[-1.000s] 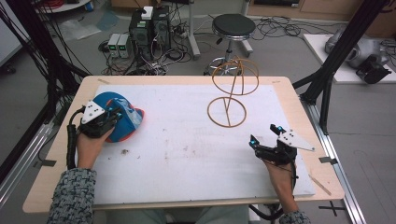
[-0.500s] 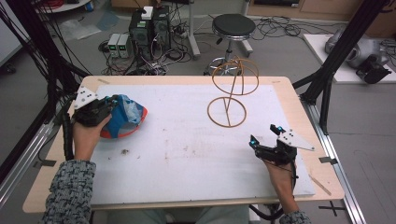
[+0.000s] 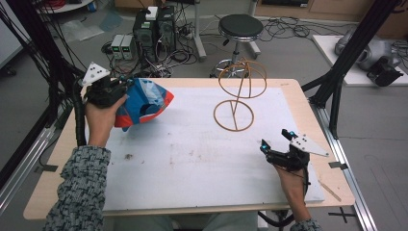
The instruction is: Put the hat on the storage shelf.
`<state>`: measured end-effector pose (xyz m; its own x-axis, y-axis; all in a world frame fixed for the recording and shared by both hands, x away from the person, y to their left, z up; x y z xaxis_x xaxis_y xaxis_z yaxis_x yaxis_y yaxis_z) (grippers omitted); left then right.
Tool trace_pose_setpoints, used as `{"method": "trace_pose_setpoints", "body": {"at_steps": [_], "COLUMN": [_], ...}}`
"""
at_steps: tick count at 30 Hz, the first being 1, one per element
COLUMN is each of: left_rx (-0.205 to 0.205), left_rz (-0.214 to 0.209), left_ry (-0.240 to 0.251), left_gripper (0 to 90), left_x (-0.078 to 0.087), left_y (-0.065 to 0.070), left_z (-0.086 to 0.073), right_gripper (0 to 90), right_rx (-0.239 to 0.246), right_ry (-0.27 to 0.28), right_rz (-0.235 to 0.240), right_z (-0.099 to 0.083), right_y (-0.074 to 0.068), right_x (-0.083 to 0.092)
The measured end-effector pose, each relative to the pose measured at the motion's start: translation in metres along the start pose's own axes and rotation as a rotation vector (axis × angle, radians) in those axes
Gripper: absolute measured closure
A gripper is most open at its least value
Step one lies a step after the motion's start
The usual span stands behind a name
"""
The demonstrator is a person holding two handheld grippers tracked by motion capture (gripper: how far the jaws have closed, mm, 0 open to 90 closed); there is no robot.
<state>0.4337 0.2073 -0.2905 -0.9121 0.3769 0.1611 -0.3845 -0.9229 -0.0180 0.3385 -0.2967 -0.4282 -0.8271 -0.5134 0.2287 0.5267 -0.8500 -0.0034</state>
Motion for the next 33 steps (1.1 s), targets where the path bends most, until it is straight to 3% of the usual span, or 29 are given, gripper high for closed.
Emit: {"method": "trace_pose_setpoints", "body": {"at_steps": [2, 5, 9, 14, 22, 33], "left_rx": [0.015, 0.077, 0.092, 0.094, 0.100, 0.075], "left_rz": [-0.001, -0.002, 0.004, 0.018, 0.005, -0.048], "left_ry": [0.021, 0.078, 0.120, 0.147, 0.187, 0.225], "left_gripper": [89.2, 89.3, 89.3, 89.3, 89.4, 89.4], "left_x": [-0.005, -0.010, -0.021, -0.035, -0.054, -0.082], "left_y": [0.002, 0.006, 0.013, 0.021, 0.038, 0.081], "left_z": [0.010, 0.026, 0.045, 0.064, 0.094, 0.127], "right_gripper": [10.9, 10.9, 10.9, 10.9, 10.9, 10.9], "right_rx": [-0.005, -0.012, -0.013, -0.024, -0.031, -0.018], "right_ry": [0.000, 0.002, 0.006, 0.012, 0.017, 0.016], "right_rz": [-0.003, -0.006, -0.007, -0.016, -0.019, -0.027], "right_z": [-0.001, -0.001, -0.001, -0.002, -0.002, -0.003], "right_y": [0.001, 0.003, 0.005, 0.009, 0.010, 0.011], "right_x": [0.002, 0.004, 0.007, 0.013, 0.018, 0.024]}}
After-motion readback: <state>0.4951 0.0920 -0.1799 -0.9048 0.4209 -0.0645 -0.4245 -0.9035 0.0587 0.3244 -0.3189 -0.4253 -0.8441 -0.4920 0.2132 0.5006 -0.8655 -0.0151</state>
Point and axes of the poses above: each handheld gripper's, and its own axes: x roughly backward along the jaws, z roughly out of its top, y roughly to its right, the point moved 4 cm from there along -x, roughly forward along the jaws, and after that the axes turned 5 degrees about z, right-handed, at the moved point
